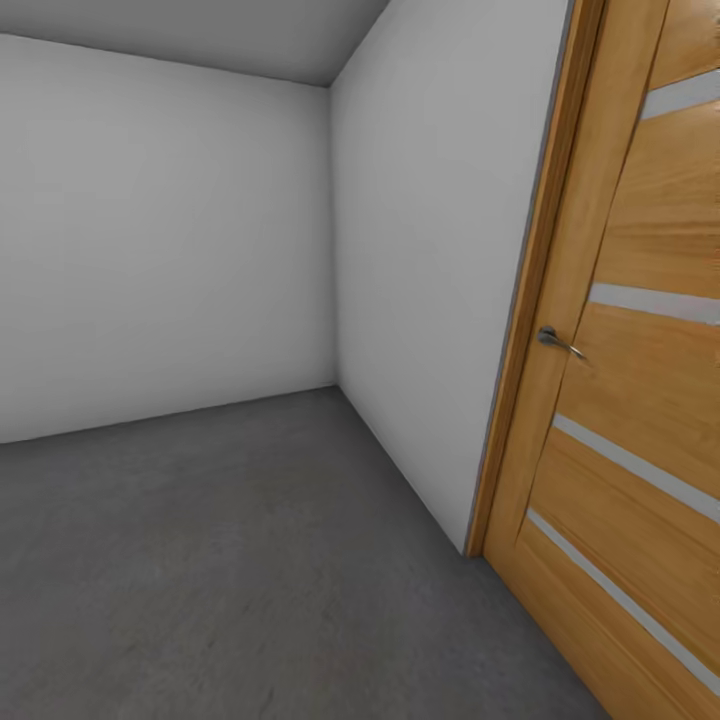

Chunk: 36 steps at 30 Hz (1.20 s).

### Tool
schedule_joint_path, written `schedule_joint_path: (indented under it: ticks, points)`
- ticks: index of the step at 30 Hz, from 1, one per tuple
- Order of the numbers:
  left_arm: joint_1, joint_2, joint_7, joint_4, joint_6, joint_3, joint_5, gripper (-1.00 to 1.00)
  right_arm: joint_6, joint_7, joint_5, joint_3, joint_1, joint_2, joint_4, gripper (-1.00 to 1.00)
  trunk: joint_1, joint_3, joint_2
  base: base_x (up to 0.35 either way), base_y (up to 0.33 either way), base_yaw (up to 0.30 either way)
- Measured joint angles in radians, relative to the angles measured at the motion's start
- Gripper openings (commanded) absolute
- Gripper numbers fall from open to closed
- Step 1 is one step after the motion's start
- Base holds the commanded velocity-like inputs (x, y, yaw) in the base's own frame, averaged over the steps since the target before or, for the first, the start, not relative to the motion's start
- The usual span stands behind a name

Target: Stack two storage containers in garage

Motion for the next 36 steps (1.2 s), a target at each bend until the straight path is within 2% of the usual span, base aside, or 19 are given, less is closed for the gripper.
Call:
schedule_joint_path:
  ticks: [36]
  points:
    - [0.0, 0.0, 0.0, 0.0, 0.0, 0.0, 0.0, 1.0, 0.0, 0.0, 0.0, 0.0, 0.0, 0.0, 0.0, 1.0, 0.0, 0.0, 0.0, 0.324, 0.0, -0.243]
